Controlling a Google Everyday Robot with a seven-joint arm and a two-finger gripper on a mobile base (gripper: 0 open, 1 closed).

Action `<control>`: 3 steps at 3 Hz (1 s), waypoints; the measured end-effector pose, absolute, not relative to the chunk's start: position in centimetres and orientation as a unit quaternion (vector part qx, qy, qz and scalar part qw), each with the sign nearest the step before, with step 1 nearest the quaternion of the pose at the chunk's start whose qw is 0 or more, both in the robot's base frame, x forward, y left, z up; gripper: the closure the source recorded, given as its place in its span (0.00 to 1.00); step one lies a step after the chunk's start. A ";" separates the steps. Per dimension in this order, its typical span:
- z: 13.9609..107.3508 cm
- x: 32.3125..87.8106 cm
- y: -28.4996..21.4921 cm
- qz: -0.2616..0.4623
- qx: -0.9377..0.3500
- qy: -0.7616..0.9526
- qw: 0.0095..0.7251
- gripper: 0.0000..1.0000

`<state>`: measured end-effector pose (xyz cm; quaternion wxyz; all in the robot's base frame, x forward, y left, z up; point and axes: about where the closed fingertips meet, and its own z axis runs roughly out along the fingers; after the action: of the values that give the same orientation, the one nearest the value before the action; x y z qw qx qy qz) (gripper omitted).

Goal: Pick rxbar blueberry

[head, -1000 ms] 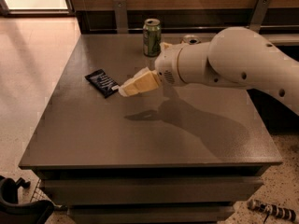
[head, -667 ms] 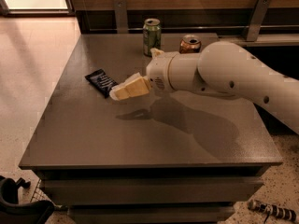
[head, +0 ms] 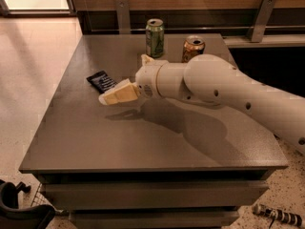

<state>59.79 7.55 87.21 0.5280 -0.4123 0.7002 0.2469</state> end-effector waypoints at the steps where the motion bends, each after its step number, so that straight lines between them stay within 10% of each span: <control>1: 86.2 60.6 8.7 0.248 -0.394 0.717 0.519 0.00; 3: 84.3 60.7 11.5 0.248 -0.365 0.742 0.504 0.00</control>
Offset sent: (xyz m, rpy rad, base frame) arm 0.0137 0.0458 -0.0325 0.0282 0.1407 -0.1076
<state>60.70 11.53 84.35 0.5038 -0.3651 0.7425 0.2484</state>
